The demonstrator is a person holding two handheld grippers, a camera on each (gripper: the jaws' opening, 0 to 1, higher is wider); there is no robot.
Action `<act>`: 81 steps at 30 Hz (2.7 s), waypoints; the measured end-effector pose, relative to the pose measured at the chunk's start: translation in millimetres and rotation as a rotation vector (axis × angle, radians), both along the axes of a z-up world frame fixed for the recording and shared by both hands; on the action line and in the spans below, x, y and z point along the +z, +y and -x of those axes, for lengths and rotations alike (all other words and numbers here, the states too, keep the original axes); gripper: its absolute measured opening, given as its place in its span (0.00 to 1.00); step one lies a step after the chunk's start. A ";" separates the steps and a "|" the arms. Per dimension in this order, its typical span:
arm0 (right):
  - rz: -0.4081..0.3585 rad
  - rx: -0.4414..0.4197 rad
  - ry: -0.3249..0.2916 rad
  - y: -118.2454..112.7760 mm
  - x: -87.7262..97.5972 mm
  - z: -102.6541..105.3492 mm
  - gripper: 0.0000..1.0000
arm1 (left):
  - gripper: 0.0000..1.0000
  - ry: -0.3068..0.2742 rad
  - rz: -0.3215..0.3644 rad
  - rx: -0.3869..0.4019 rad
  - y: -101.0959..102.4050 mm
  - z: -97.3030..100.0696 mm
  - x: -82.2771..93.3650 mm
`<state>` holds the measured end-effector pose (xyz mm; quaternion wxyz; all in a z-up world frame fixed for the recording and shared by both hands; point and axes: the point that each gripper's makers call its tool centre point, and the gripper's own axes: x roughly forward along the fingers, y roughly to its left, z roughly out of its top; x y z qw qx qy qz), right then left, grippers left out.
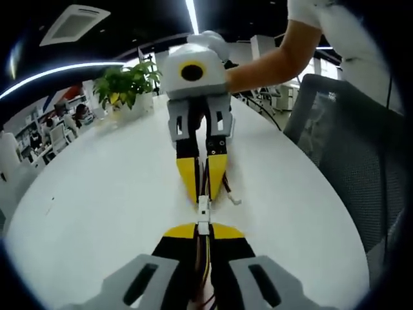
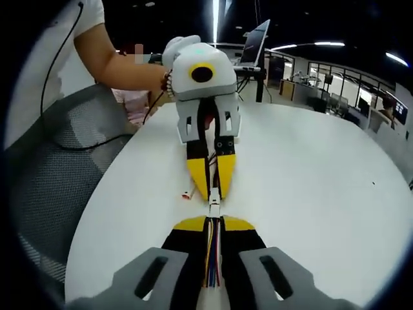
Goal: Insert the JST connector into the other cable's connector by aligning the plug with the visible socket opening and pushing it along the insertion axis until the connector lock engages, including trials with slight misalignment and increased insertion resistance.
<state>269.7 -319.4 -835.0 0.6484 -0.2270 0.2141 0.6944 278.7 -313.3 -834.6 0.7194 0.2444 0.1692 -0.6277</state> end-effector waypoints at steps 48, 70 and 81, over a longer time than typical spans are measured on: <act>0.046 0.053 -0.061 3.1 -4.1 3.9 0.04 | 0.00 0.014 -0.025 -0.020 -0.5 4.5 -6.4; -0.132 -0.029 0.120 -3.4 -6.6 0.9 0.04 | 0.00 0.076 0.036 0.003 0.6 2.3 -5.3; -0.225 -0.041 0.162 -2.0 11.8 0.5 0.04 | 0.00 0.105 0.083 0.015 1.3 1.0 5.1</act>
